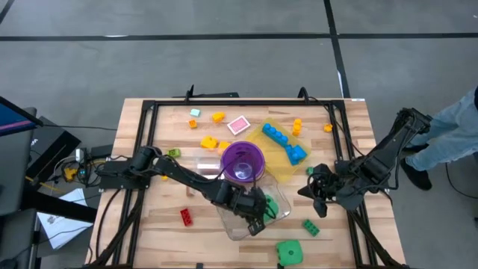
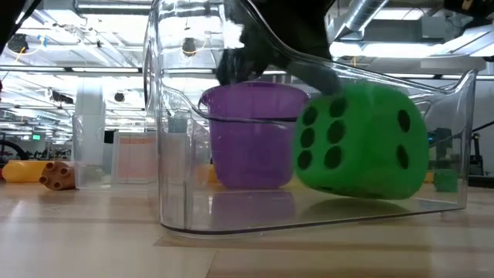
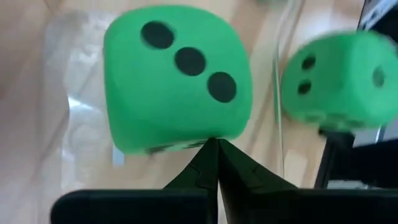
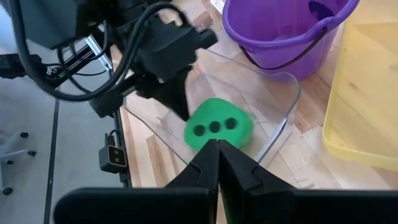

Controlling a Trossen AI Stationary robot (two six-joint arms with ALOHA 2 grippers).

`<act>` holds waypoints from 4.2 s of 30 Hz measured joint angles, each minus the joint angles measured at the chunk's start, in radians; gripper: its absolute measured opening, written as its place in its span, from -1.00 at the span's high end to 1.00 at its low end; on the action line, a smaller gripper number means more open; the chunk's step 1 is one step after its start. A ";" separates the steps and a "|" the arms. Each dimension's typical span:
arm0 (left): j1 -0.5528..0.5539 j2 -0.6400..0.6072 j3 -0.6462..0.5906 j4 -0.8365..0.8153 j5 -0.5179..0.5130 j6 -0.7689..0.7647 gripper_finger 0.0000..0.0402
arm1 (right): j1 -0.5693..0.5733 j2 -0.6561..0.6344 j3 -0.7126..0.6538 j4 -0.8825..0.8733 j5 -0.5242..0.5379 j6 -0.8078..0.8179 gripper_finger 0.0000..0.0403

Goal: Pick & Place Toys
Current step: Put the green dice into the transparent bin, then adjust the purple bucket, then adjust the transparent bin

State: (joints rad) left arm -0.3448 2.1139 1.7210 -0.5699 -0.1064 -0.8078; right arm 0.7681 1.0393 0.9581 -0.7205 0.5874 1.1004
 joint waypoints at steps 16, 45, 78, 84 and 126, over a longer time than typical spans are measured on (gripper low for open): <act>0.027 -0.001 0.000 0.020 0.011 0.016 1.00 | 0.002 0.000 0.000 0.011 0.016 0.000 1.00; 0.224 -0.196 0.000 -0.367 -0.138 0.145 1.00 | 0.034 -0.086 0.000 0.033 0.054 -0.037 1.00; 0.181 -0.224 0.000 -0.339 -0.188 0.118 1.00 | 0.036 -0.086 0.000 0.032 0.057 -0.053 1.00; 0.149 -0.325 0.000 -0.353 -0.122 0.099 1.00 | 0.036 -0.086 0.000 0.032 0.055 -0.046 1.00; -0.293 -0.035 0.000 -0.124 -0.105 -0.397 1.00 | 0.036 -0.086 0.000 -0.009 0.038 -0.019 1.00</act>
State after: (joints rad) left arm -0.6380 2.0785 1.7206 -0.6936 -0.2115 -1.2045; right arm 0.8040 0.9534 0.9577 -0.7300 0.6258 1.0813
